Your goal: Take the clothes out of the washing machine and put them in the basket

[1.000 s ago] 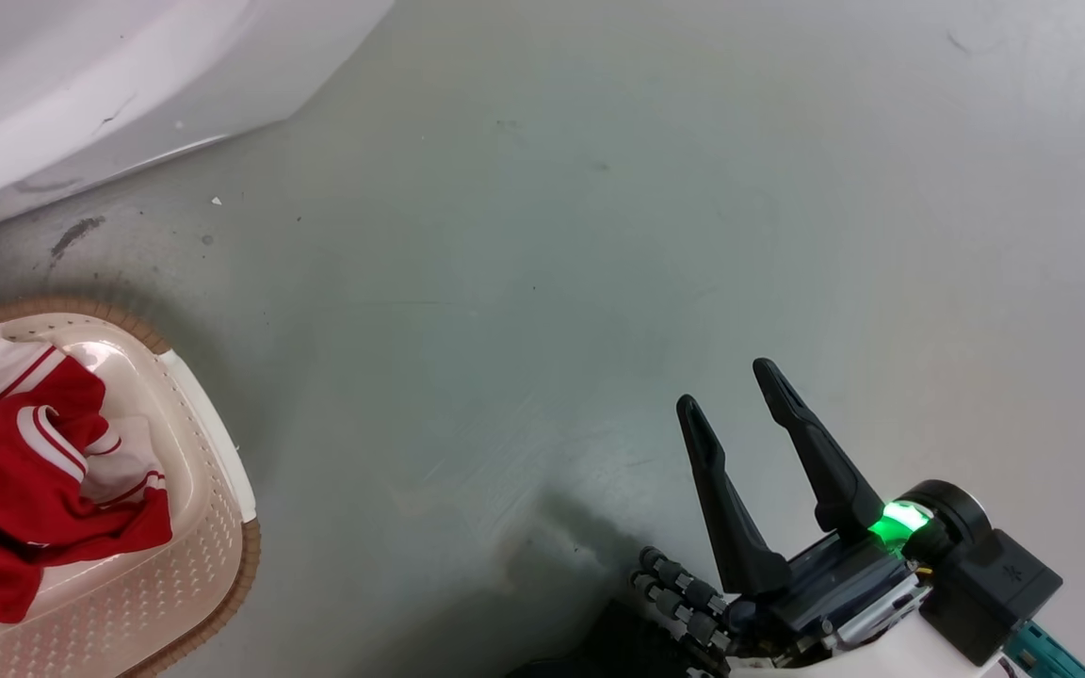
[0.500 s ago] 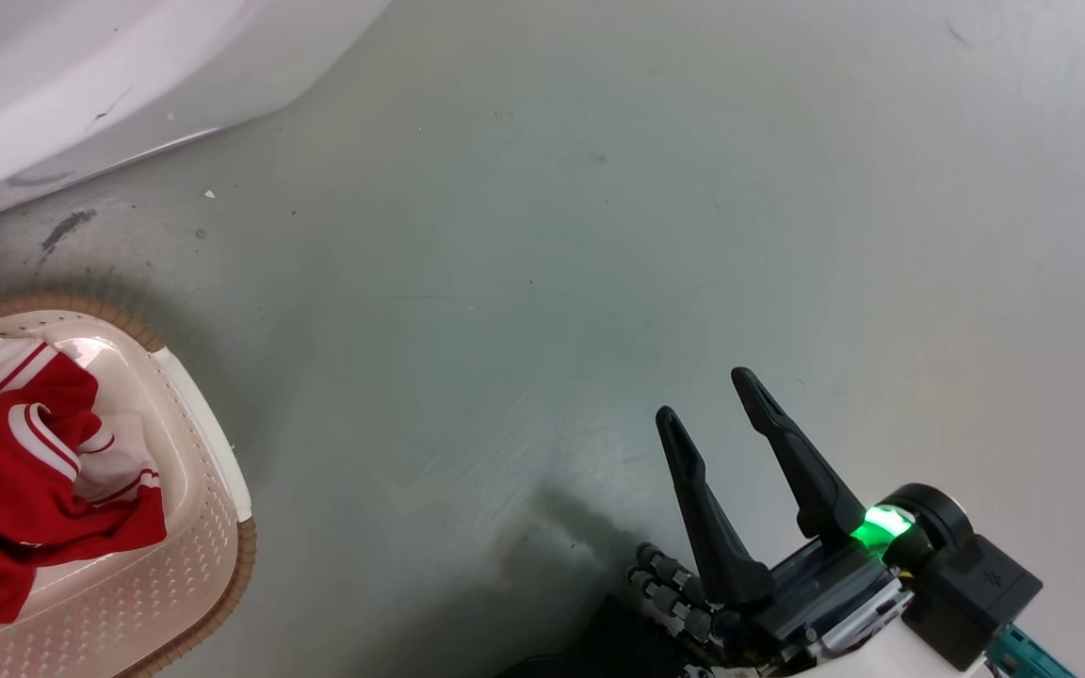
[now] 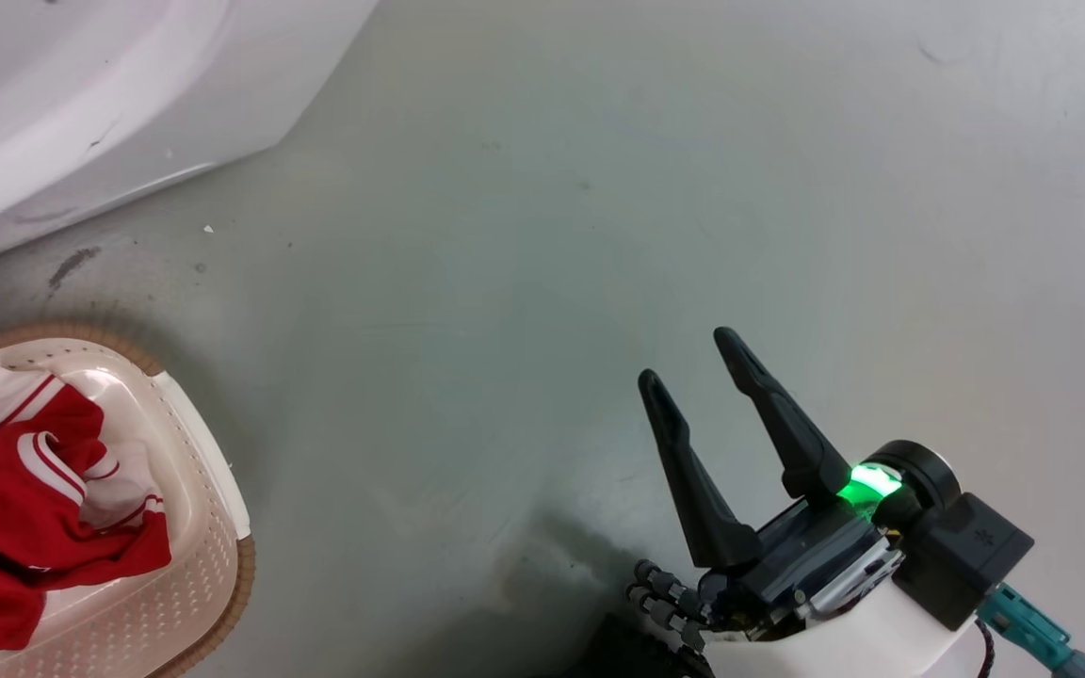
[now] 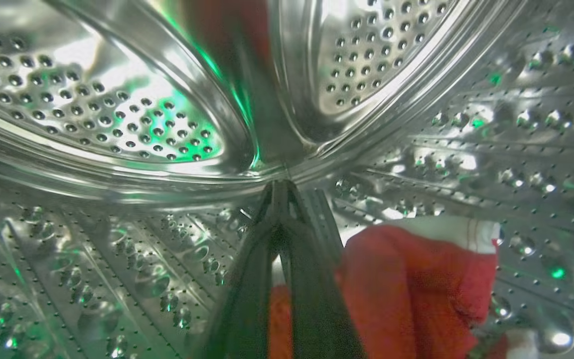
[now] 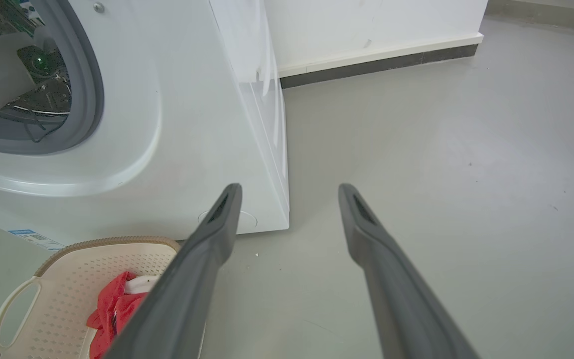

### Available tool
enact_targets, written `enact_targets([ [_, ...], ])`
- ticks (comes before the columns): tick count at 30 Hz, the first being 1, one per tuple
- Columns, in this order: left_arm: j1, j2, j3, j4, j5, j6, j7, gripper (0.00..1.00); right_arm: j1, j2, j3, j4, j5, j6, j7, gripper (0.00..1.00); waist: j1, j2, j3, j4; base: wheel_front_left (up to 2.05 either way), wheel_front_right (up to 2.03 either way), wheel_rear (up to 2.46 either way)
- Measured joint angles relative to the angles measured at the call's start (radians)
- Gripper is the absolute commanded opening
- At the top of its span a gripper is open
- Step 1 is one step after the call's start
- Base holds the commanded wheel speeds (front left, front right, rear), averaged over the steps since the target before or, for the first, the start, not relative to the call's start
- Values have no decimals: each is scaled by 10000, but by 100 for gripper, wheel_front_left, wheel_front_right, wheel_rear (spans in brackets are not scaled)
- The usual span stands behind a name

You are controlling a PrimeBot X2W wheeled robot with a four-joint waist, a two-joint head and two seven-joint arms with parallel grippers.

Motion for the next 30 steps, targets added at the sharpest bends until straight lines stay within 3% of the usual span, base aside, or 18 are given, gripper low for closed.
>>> enact_targets([
  [9,506,-961,261,826,-811,-280,-1319,0,-47,0,-593,186,-82,0,0,100,0,0,-611,506,0,0,0],
  [23,1221,-1549,230,1287,-1601,-508,-1292,0,-30,0,-757,345,12,0,0,100,0,0,-1179,848,0,0,0],
  [24,1220,-1553,209,1283,-1611,-510,-1212,15,-25,0,-754,355,13,0,0,100,0,0,-1195,835,0,0,0],
  [25,1220,-1557,182,1292,-1630,-510,-1110,45,-23,0,-756,366,15,0,0,100,0,0,-1207,820,0,0,0],
  [26,1220,-1567,165,1302,-1643,-512,-1064,91,-19,0,-756,370,17,0,0,100,0,0,-1212,802,0,0,0],
  [27,1220,-1572,146,1308,-1653,-510,-1041,100,-12,0,-756,374,33,0,0,100,0,0,-1218,781,0,0,0],
  [30,1198,-1641,130,1361,-1735,-510,-792,100,5,0,-744,378,65,0,0,100,0,0,-1237,706,0,0,0],
])
